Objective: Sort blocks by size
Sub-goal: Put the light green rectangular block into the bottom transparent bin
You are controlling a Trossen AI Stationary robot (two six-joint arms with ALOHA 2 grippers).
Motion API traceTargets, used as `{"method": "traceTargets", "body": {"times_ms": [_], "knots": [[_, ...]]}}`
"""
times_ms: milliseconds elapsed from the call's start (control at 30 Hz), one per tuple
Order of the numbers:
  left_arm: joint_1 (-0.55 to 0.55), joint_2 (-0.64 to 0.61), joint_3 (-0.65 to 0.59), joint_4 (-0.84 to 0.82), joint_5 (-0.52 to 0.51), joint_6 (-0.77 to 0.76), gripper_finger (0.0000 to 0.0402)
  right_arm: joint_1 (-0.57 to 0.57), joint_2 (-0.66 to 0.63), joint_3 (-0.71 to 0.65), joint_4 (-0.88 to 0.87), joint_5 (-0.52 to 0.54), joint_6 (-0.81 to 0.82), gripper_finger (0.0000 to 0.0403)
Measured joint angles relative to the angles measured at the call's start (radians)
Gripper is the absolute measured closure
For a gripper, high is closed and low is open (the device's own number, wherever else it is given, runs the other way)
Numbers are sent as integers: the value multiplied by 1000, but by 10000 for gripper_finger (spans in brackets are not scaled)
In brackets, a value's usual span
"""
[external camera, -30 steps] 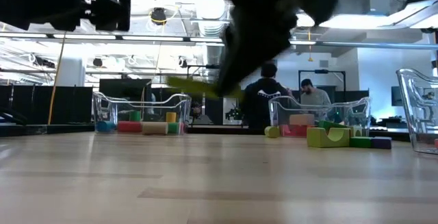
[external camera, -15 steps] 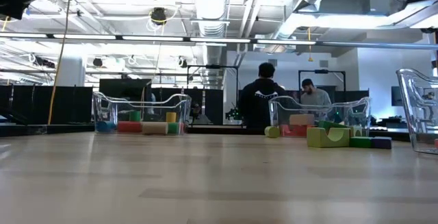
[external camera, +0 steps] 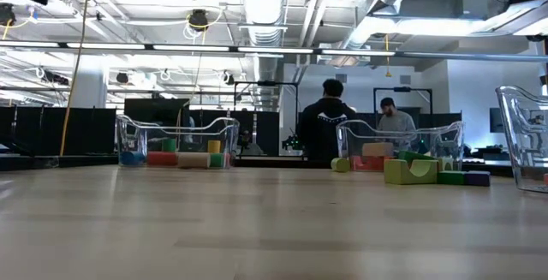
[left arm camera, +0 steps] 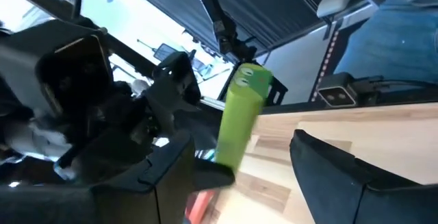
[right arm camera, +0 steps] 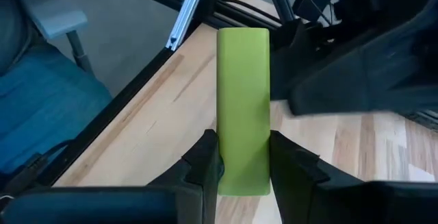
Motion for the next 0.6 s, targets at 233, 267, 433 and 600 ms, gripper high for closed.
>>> {"method": "traceTargets", "body": {"times_ms": [233,267,433,600], "knots": [[-2,60,53,1,-2,7,206,3,0,0,-8,0,-8,275],[-5,61,54,2,-2,7,217,4,0,0,-8,0,-10,275],[-24,60,54,-6,44,31,278,2,-2,0,-13,-1,-10,275],[-35,60,56,-8,45,52,319,2,-2,0,-14,-2,-9,275]]}}
